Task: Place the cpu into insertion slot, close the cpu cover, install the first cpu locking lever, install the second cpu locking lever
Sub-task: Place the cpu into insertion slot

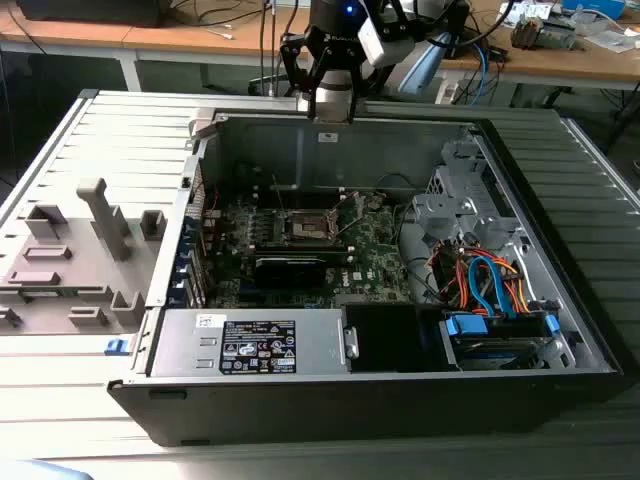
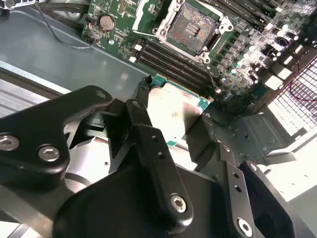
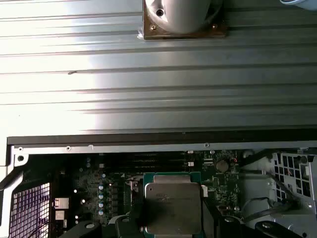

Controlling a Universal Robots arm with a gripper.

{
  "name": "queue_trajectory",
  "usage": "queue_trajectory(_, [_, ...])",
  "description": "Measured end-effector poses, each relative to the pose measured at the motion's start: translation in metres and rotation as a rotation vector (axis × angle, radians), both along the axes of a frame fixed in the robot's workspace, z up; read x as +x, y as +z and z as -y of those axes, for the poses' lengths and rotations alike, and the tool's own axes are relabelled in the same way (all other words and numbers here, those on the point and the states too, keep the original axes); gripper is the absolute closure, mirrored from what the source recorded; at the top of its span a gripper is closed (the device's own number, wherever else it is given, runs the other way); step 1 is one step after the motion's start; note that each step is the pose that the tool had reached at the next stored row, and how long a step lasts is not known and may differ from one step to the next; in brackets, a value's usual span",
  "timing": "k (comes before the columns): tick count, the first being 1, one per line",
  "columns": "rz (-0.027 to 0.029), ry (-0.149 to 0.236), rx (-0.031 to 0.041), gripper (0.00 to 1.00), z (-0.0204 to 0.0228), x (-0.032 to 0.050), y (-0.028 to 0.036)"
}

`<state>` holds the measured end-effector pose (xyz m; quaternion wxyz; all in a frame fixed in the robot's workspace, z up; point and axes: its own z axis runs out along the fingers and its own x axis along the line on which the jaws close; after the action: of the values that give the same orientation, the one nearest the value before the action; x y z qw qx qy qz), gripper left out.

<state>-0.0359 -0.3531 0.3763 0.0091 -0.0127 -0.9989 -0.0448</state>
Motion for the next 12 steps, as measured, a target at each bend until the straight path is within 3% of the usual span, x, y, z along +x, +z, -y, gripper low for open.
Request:
queue_trajectory(7, [0.0000,0.000,-0.0001,0.45,0.0015,-0.0014,-0.0009])
queue_trajectory(9, [0.0000,0.000,-0.0006,0.45,0.0085,-0.0026,-0.0138])
queue_trajectory(12, [0.0000,0.000,-0.0005,0.45,0.0086,-0.0026,-0.0142])
